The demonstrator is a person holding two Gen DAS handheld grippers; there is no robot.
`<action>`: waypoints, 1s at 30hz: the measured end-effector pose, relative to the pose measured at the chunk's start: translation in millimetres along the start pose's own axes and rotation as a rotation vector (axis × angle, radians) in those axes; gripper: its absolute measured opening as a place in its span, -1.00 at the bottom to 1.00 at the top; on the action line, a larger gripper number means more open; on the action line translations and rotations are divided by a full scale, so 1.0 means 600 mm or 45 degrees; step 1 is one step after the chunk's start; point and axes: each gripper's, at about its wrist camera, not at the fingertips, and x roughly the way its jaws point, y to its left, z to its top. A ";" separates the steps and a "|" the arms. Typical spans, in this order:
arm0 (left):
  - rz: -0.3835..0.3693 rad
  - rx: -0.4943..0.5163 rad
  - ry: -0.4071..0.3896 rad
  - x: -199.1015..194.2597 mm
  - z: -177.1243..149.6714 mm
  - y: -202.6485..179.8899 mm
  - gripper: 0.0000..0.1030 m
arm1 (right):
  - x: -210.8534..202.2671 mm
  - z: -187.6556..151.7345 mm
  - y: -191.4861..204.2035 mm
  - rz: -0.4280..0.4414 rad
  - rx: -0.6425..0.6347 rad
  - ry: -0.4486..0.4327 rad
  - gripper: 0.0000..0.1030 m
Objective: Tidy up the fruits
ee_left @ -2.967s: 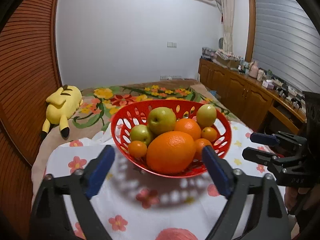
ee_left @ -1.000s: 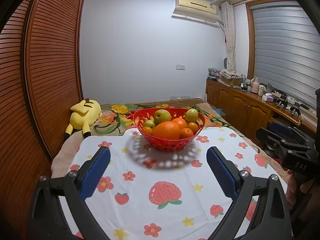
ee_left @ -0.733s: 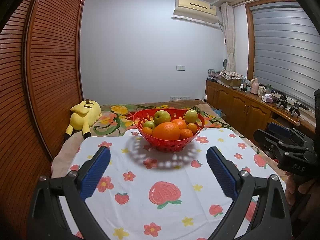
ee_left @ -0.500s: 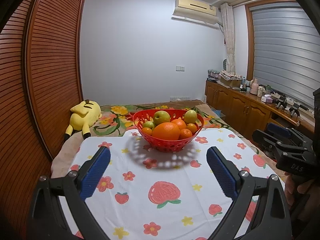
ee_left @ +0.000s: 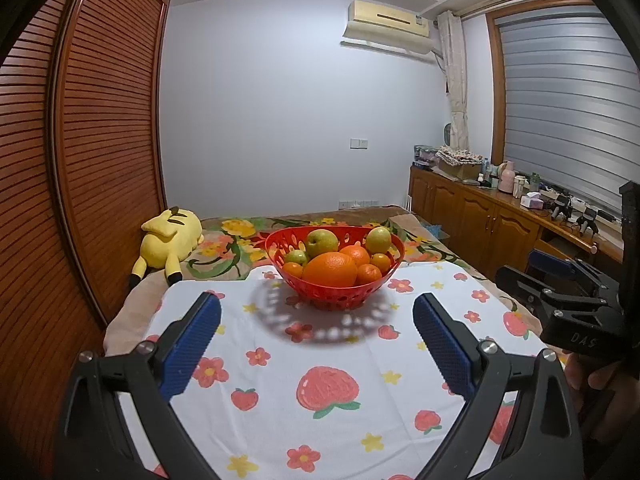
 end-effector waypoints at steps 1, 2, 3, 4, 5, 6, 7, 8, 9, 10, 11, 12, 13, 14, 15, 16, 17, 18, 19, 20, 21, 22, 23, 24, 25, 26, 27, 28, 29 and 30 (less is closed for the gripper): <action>-0.002 -0.001 0.000 0.000 0.000 0.000 0.90 | 0.000 0.000 0.000 0.000 0.000 0.000 0.73; -0.002 0.000 0.000 0.000 0.000 0.000 0.90 | 0.000 0.000 0.000 0.001 0.000 0.000 0.73; 0.000 0.001 0.000 0.000 0.000 0.000 0.90 | -0.001 0.000 0.000 0.000 0.001 0.000 0.73; 0.000 0.002 0.000 -0.001 0.000 0.000 0.90 | -0.001 0.000 0.001 0.000 0.001 -0.001 0.73; 0.000 0.003 0.000 -0.002 0.001 -0.001 0.90 | -0.001 0.000 0.001 0.000 0.000 -0.002 0.73; -0.001 0.002 -0.002 -0.002 0.001 -0.001 0.90 | 0.000 0.000 0.002 0.000 0.000 -0.002 0.73; -0.001 0.002 -0.002 -0.002 0.002 -0.001 0.90 | 0.000 0.000 0.001 0.000 0.000 -0.001 0.73; -0.001 0.003 -0.004 -0.003 0.002 -0.002 0.90 | 0.000 0.000 0.001 0.000 0.000 -0.001 0.73; -0.001 0.003 -0.004 -0.003 0.002 -0.002 0.90 | 0.000 0.000 0.002 0.000 -0.001 -0.001 0.73; -0.002 0.004 -0.005 -0.003 0.003 -0.001 0.90 | 0.000 0.000 0.001 0.000 -0.001 0.000 0.73; -0.004 0.004 -0.007 -0.004 0.003 -0.002 0.90 | 0.000 0.000 0.001 0.000 0.000 0.001 0.73; -0.007 0.004 -0.009 -0.005 0.004 -0.002 0.90 | 0.000 0.000 0.001 -0.001 0.000 0.001 0.73; -0.007 0.005 -0.010 -0.006 0.004 -0.002 0.90 | -0.001 0.000 0.001 -0.002 0.000 -0.001 0.73; -0.008 0.007 -0.012 -0.007 0.005 -0.003 0.90 | -0.001 0.000 0.001 -0.001 0.000 -0.001 0.73; -0.008 0.009 -0.013 -0.008 0.005 -0.003 0.90 | -0.001 0.000 0.001 0.000 0.000 0.000 0.73; -0.008 0.008 -0.012 -0.008 0.005 -0.003 0.90 | -0.001 0.000 0.001 0.001 0.000 0.000 0.73; -0.009 0.008 -0.012 -0.009 0.005 -0.003 0.90 | -0.001 0.000 0.000 0.001 0.000 -0.001 0.73; -0.008 0.008 -0.013 -0.009 0.005 -0.003 0.90 | -0.001 0.000 0.001 0.000 0.000 -0.001 0.73; -0.007 0.007 -0.013 -0.009 0.005 -0.003 0.90 | -0.001 0.000 0.001 0.000 -0.001 0.000 0.73; -0.008 0.008 -0.013 -0.009 0.005 -0.003 0.90 | -0.001 0.000 0.000 0.000 -0.001 0.000 0.73; -0.009 0.007 -0.013 -0.009 0.005 -0.003 0.90 | -0.001 -0.001 0.000 0.000 -0.001 0.000 0.73; -0.007 0.007 -0.013 -0.009 0.005 -0.004 0.90 | 0.000 -0.001 0.000 0.000 -0.001 0.000 0.73; -0.008 0.007 -0.014 -0.009 0.004 -0.004 0.90 | -0.001 -0.001 0.000 0.000 0.000 0.000 0.73; -0.007 0.006 -0.015 -0.010 0.005 -0.004 0.90 | -0.001 -0.001 0.000 0.000 0.000 0.000 0.73; -0.007 0.006 -0.014 -0.009 0.005 -0.004 0.90 | -0.001 -0.001 0.001 0.000 -0.001 -0.001 0.73; -0.009 0.007 -0.014 -0.009 0.005 -0.004 0.90 | 0.000 -0.001 0.000 -0.001 -0.001 -0.001 0.73; -0.009 0.005 -0.014 -0.007 0.005 -0.003 0.90 | -0.001 -0.001 0.000 -0.001 0.000 -0.001 0.73; -0.008 0.005 -0.014 -0.007 0.005 -0.003 0.90 | 0.000 -0.001 0.001 -0.001 0.000 -0.001 0.73; -0.009 0.003 -0.015 -0.008 0.005 -0.004 0.90 | 0.000 -0.001 0.000 -0.002 -0.001 -0.001 0.73; -0.008 0.003 -0.014 -0.008 0.005 -0.004 0.90 | 0.000 -0.001 0.002 -0.003 -0.002 0.001 0.73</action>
